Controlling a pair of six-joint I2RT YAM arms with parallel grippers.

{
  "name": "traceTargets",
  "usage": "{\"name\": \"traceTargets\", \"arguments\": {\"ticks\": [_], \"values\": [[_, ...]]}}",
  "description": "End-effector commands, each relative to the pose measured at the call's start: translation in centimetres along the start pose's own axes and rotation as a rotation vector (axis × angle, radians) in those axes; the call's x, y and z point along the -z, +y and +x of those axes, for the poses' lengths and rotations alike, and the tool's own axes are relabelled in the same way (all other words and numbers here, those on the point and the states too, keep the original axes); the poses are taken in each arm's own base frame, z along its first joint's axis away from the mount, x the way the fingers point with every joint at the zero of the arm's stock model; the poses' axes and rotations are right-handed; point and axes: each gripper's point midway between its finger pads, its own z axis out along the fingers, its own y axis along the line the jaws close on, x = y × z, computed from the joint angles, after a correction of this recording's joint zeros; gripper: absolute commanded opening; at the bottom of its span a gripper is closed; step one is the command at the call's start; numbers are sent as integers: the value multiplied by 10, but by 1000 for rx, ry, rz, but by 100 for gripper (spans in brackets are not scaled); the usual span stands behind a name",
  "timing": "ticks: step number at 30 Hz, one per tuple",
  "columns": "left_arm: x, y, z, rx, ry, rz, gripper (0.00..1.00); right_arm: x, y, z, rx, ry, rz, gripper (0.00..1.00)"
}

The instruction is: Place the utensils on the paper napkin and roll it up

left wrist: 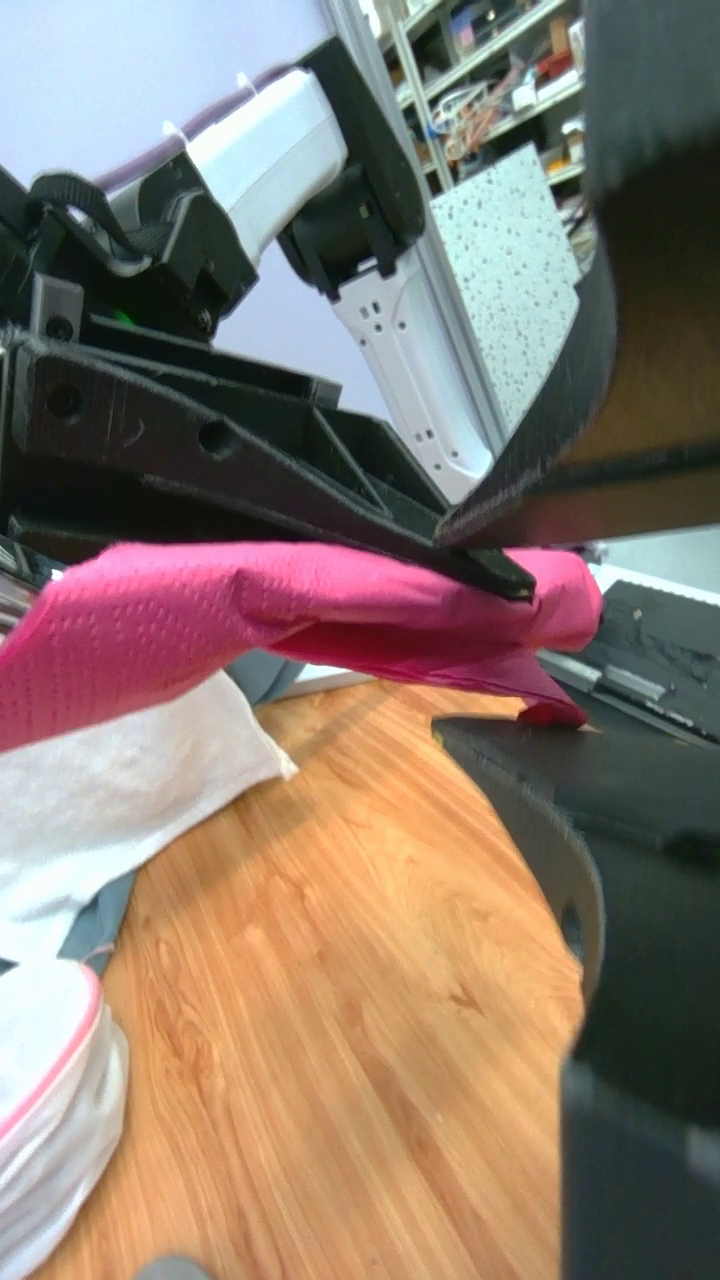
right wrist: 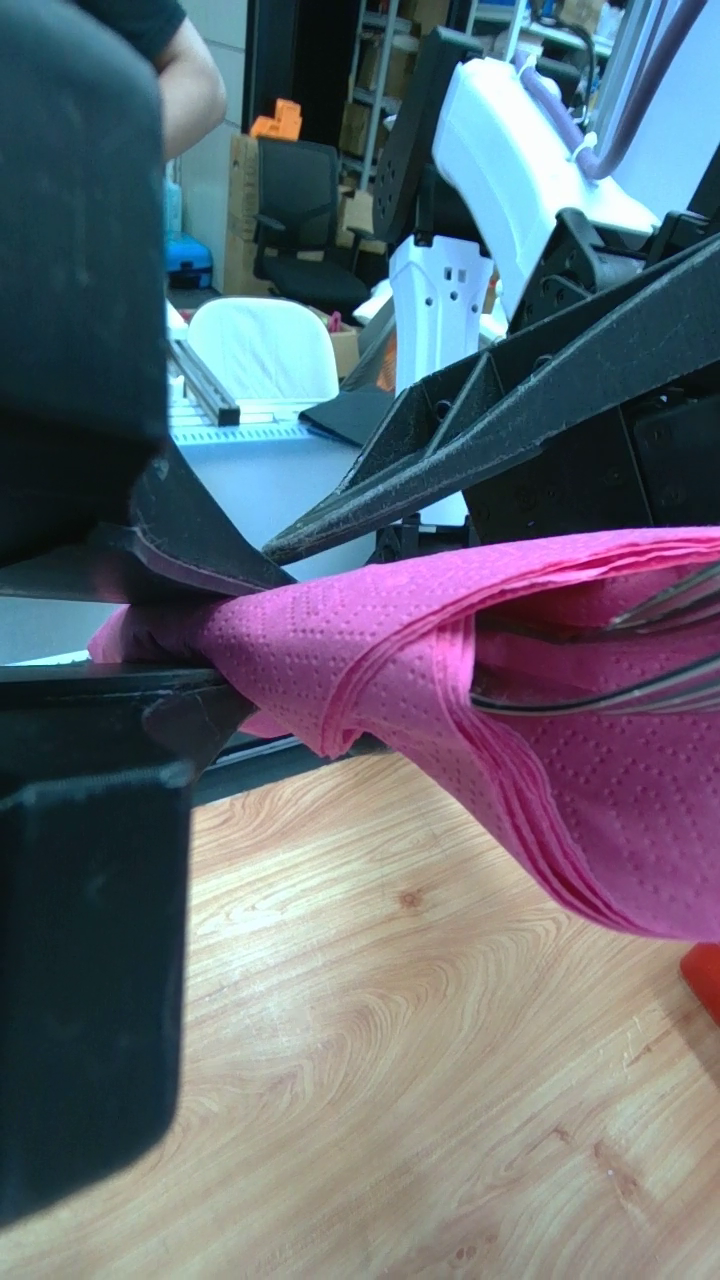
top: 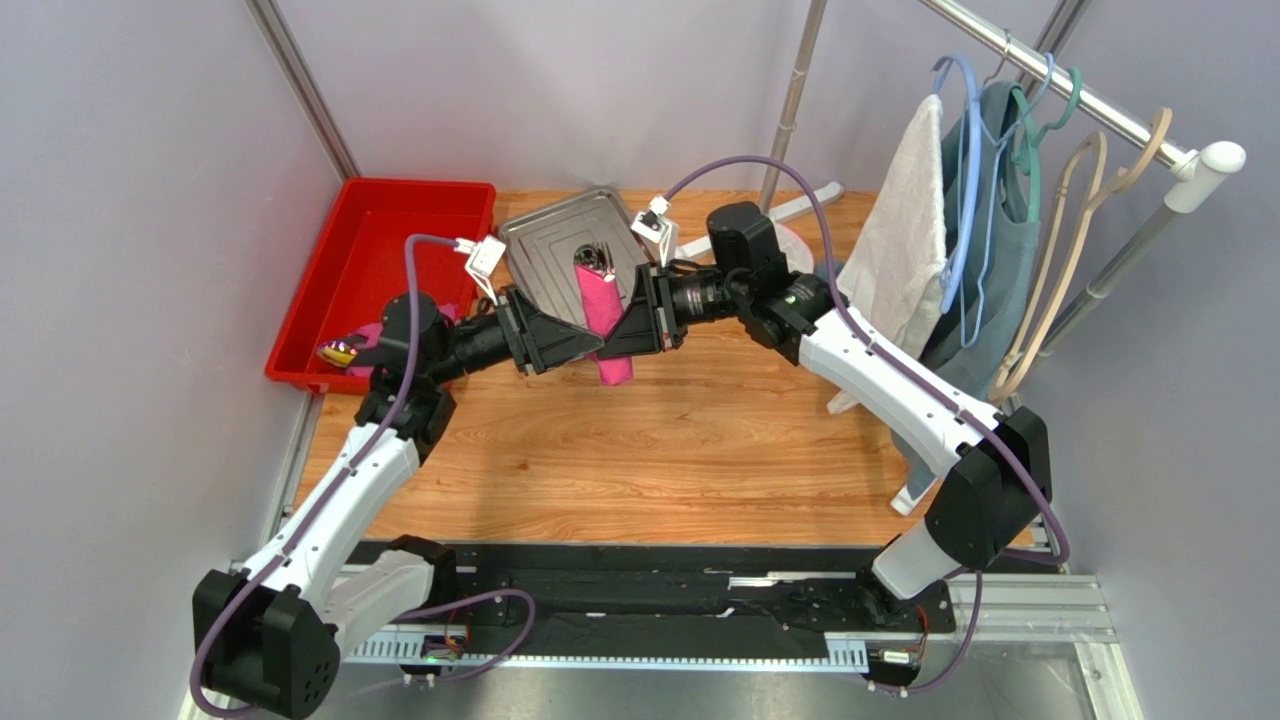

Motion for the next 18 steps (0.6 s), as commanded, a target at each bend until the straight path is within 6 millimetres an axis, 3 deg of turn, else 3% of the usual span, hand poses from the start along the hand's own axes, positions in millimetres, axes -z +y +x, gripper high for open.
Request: {"name": "traceTargets", "arguments": {"ticks": [1,18], "values": [[-1,-13,-9,-5,-27,63,47,4,24,-20,84,-42,-55,0],[-10,-8,-22,138,-73,57,43,-1,23,-18,104,-34,-59,0]]}}
